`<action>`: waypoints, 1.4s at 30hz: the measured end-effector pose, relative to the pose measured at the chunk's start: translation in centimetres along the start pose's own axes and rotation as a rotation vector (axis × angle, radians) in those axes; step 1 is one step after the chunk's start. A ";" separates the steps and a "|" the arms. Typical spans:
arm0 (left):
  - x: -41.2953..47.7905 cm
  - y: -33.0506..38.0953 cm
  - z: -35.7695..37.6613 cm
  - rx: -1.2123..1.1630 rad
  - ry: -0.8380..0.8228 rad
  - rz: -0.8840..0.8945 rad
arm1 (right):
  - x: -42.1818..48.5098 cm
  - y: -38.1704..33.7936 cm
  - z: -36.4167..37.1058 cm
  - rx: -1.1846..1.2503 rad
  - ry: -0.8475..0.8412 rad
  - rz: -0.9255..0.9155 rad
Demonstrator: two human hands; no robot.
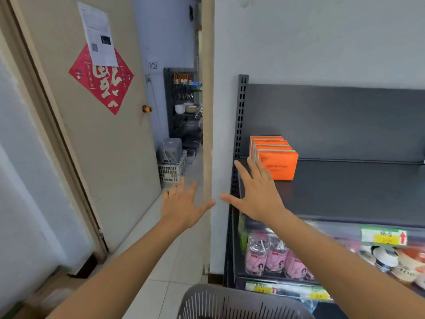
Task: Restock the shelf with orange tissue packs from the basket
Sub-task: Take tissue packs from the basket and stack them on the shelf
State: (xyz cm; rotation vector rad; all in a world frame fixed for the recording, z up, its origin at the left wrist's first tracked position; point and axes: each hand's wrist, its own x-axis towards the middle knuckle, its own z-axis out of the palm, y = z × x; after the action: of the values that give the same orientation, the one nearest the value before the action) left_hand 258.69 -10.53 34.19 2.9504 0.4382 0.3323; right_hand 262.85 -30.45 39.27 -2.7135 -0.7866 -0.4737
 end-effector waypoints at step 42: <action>-20.6 -1.7 26.7 -0.069 -1.107 -0.063 | -28.2 0.4 24.2 0.298 -1.254 0.548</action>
State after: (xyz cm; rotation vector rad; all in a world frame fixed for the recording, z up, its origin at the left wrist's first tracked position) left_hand 245.37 -17.94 4.13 2.5114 0.3197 -1.1886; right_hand 246.22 -35.49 6.47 -2.5195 -0.2145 1.4272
